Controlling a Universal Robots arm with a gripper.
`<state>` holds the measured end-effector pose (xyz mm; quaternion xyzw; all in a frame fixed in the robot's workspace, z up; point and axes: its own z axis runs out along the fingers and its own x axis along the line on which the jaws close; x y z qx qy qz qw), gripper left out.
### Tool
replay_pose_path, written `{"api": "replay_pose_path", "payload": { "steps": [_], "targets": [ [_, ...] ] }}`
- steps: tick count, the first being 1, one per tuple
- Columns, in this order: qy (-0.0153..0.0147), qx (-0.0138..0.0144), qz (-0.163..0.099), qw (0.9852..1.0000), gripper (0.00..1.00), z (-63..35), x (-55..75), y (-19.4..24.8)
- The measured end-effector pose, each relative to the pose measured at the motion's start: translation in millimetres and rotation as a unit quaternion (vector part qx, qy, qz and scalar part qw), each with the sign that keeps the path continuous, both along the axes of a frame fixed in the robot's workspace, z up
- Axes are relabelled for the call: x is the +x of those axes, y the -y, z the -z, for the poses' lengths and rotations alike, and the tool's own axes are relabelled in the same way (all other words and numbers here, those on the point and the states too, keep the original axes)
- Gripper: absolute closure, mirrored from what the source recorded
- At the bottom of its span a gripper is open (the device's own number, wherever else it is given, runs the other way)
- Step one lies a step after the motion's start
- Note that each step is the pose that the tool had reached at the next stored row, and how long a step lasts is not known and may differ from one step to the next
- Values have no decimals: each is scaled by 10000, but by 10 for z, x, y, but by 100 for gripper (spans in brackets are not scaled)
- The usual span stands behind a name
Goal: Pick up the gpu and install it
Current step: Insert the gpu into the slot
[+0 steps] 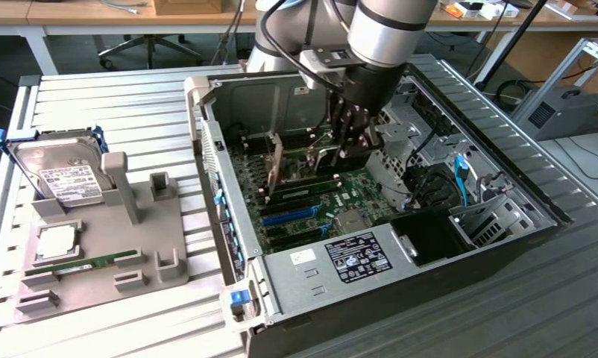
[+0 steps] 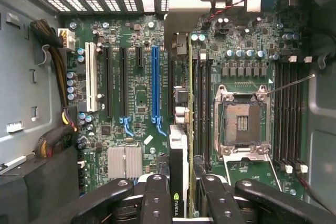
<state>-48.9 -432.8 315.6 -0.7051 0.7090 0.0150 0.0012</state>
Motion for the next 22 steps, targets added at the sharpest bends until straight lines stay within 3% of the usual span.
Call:
{"api": "replay_pose_path", "payload": {
  "steps": [22],
  "targets": [
    [0,-1,1,10000,73,112,-5,0]
  ]
}}
